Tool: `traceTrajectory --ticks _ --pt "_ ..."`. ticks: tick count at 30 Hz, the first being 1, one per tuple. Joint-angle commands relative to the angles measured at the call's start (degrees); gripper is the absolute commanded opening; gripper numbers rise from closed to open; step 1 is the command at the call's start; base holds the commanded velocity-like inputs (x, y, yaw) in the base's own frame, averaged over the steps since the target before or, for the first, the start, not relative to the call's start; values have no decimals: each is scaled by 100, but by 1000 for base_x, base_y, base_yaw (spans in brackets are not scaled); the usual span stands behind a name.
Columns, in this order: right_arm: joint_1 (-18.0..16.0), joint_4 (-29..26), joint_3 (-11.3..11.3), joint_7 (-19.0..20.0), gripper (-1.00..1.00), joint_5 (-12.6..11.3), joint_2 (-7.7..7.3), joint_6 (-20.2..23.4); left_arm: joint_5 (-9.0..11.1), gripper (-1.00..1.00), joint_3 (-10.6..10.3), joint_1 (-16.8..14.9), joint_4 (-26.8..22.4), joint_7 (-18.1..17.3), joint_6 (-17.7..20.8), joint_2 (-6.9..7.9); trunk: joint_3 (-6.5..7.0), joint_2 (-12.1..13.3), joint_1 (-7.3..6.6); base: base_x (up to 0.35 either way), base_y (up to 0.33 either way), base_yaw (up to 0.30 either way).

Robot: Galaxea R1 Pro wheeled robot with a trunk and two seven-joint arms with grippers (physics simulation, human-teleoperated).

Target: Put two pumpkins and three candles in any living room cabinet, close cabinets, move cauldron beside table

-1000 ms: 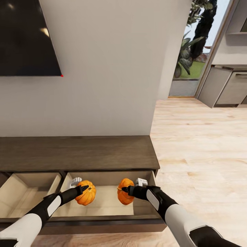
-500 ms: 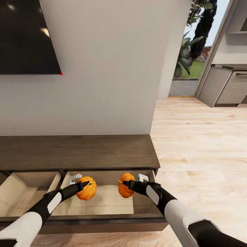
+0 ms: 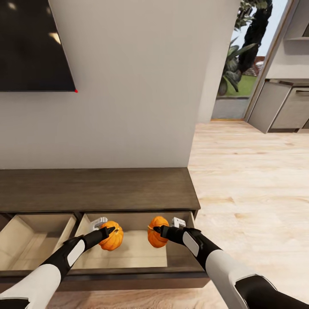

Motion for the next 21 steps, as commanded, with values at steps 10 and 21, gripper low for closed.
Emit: traceTrajectory --ticks 10,21 --pt "-2 -7 23 1 -100 -28 -1 31 64 -100 -25 -2 -7 -8 71 7 -97 -2 -1 105 35 0" --pt "-2 -7 6 4 -100 -28 -1 34 33 -100 -32 -2 -7 -2 62 35 -169 -2 -1 25 71 0"
